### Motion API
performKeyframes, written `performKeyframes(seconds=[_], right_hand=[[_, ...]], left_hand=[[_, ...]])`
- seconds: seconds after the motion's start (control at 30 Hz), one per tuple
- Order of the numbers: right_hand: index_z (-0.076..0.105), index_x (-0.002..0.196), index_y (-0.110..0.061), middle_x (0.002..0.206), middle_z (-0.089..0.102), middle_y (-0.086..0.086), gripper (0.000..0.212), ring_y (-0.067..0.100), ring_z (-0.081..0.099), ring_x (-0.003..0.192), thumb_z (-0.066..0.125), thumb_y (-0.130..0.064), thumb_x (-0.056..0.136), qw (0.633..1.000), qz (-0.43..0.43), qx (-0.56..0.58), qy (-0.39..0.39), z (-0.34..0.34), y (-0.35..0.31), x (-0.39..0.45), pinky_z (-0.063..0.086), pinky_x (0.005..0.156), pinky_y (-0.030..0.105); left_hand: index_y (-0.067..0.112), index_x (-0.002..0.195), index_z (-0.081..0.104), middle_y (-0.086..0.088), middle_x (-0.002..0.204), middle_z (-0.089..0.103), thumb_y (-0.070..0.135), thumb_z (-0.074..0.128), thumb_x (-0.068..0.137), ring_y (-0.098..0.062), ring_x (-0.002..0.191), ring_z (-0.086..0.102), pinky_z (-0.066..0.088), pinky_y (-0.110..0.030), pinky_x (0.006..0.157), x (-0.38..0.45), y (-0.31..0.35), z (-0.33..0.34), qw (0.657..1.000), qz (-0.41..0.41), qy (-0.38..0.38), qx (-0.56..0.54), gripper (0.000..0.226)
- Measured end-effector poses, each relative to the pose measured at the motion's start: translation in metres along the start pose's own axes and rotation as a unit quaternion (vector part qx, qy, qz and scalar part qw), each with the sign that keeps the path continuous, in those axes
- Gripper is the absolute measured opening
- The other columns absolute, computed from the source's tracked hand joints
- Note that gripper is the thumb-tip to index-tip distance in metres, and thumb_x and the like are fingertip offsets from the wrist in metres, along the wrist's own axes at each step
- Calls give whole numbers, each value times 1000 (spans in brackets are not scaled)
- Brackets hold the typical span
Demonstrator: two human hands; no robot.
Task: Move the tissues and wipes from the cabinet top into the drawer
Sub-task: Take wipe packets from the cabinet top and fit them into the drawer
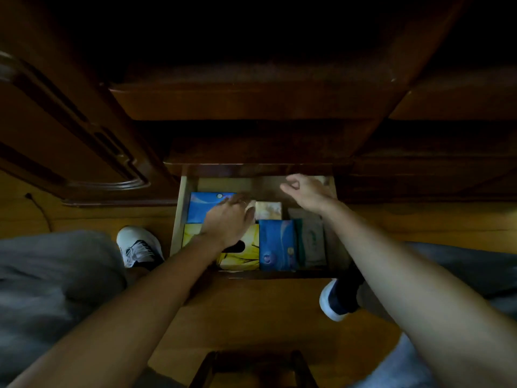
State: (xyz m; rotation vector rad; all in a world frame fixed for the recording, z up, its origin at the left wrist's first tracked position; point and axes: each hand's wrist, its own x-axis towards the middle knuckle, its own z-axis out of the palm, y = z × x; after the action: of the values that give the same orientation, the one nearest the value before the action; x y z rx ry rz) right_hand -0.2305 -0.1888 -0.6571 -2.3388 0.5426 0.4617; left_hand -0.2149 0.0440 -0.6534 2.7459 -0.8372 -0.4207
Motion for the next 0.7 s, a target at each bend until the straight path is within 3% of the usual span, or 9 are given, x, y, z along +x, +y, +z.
performKeyframes(seconds=[0.1,0.2,0.3,0.4,0.5,0.6,0.63,0.7], right_hand=[[64,132,-29,132,66,-4,37,18,63,118,57,-47,100,999,1,-40,23,-37,-10,-28,51,98,37],[66,128,-33,126,69,-6,29,15,66,108,56,-37,101,997,-16,-63,39,-74,-24,-60,56,93,40],[70,117,-38,115,72,-12,21,8,68,95,59,-35,101,993,-69,-62,78,-104,-44,-99,56,82,32],[71,107,-44,103,72,-23,16,1,69,86,59,-39,98,965,-156,-62,202,-145,-80,-138,49,70,21],[68,96,-45,82,71,-26,14,0,66,63,55,-43,92,903,-241,-35,355,-202,-132,-169,51,58,21],[66,96,-40,80,68,-20,15,1,62,76,53,-40,90,818,-297,-93,484,-253,-177,-181,52,61,26],[66,104,-40,92,69,-19,18,1,61,88,52,-40,93,812,-292,-130,489,-266,-188,-180,52,67,28],[63,127,-36,125,67,-13,33,11,58,118,49,-46,99,843,-255,-198,430,-284,-200,-170,50,87,33]], left_hand=[[18,126,64,-1,145,51,41,39,105,-26,98,69,48,-32,63,-10,5,-35,999,2,41,1,40],[24,129,63,4,141,53,40,41,104,-23,106,66,52,-36,74,-21,15,-86,994,20,108,-1,37],[24,129,64,6,139,56,35,47,101,-19,116,62,53,-35,84,-40,33,-143,982,70,175,3,34],[20,122,70,3,131,63,27,54,99,-18,118,59,55,-34,84,-52,53,-209,949,134,284,36,29],[16,114,74,0,119,68,20,59,96,-21,113,60,56,-36,82,-48,73,-281,901,177,392,58,24],[15,116,72,-1,118,67,22,56,97,-23,114,57,54,-38,85,-30,86,-336,886,169,425,74,26],[15,121,70,-2,123,65,25,54,99,-24,117,55,54,-39,88,-23,88,-347,896,155,409,71,29],[16,128,66,-3,131,62,34,49,101,-24,124,52,52,-42,92,-8,89,-362,921,122,364,64,36]])
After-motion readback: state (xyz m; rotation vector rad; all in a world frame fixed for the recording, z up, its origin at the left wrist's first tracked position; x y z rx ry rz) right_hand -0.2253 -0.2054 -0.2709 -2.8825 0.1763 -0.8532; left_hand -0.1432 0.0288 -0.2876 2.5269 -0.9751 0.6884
